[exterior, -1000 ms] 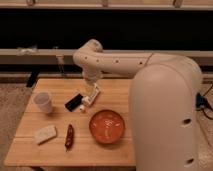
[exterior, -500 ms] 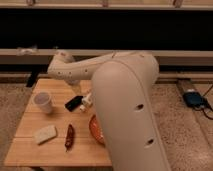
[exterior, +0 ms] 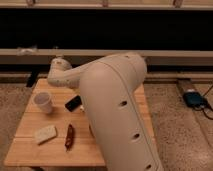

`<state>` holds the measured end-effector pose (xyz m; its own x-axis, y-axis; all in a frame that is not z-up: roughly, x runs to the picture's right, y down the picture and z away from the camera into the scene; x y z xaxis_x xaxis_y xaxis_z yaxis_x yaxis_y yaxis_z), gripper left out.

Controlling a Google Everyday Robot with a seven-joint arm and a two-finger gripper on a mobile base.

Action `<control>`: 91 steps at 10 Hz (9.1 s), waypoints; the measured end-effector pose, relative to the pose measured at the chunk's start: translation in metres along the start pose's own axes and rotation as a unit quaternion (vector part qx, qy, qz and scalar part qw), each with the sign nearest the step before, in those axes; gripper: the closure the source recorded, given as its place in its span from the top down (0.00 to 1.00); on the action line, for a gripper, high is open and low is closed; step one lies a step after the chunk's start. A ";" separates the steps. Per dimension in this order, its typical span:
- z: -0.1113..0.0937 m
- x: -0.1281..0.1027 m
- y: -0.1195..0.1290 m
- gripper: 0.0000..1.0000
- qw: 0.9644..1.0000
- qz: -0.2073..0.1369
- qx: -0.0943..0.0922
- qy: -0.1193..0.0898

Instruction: Stand the bottle upright

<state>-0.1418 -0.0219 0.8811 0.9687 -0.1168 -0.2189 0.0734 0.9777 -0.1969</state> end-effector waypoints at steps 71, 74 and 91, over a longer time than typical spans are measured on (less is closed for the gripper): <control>-0.023 0.114 -0.005 0.00 0.845 0.308 -0.308 -0.312; -0.018 0.110 -0.004 0.00 0.834 0.320 -0.307 -0.328; 0.008 0.099 0.001 0.80 0.825 0.341 -0.330 -0.308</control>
<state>-0.0435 -0.0308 0.8669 0.6827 0.7307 -0.0072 -0.4866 0.4472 -0.7505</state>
